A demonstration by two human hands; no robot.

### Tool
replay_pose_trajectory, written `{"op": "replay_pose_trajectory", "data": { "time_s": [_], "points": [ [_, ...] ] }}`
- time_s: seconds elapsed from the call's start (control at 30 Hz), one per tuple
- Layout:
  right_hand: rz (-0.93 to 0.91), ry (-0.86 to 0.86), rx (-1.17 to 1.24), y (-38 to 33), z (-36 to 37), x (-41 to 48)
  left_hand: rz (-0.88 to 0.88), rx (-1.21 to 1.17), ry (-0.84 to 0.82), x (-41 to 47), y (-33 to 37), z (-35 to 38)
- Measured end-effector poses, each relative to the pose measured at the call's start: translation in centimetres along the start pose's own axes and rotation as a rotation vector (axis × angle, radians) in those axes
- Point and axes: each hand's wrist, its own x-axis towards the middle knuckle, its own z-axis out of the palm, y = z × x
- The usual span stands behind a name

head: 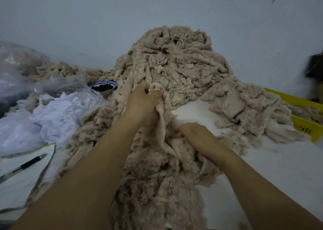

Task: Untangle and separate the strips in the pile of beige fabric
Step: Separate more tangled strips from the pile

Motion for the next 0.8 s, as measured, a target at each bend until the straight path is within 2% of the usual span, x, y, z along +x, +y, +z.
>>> {"op": "replay_pose_trajectory", "data": {
  "time_s": [0.07, 0.17, 0.23, 0.27, 0.37, 0.43, 0.6, 0.7, 0.8],
  "points": [
    [-0.075, 0.035, 0.173, -1.6, 0.3, -0.1, -0.019, 0.025, -0.035, 0.3, 0.4, 0.5],
    [-0.177, -0.029, -0.010, -2.9, 1.9, 0.0, -0.060, -0.004, -0.068, 0.5, 1.0, 1.2],
    [-0.127, 0.041, 0.011, -2.7, 1.7, 0.2, -0.091, -0.023, -0.067, 0.9, 1.1, 0.7],
    [-0.043, 0.094, 0.175, -2.4, 1.0, 0.1, -0.121, -0.023, -0.056, 1.3, 1.1, -0.1],
    [0.261, 0.237, 0.942, -1.1, -2.1, -0.5, -0.254, -0.065, -0.047, 2.1, 0.6, -2.6],
    [0.303, 0.248, 1.179, 0.5, -3.5, -1.1, -0.337, -0.157, -0.089, 2.2, 0.2, -3.4],
    [0.398, 0.259, 1.211, 2.2, -3.6, -1.5, -0.476, -0.516, -0.153, 2.1, -1.0, -3.3],
    [0.372, 0.299, 1.259, 2.7, -4.1, -1.3, -0.566, -0.787, -0.160, 1.9, -1.1, -3.6],
    [0.409, 0.323, 1.123, 2.6, -4.5, -1.3, -0.639, -0.998, -0.147, 1.8, -1.4, -4.1]
  ]
}}
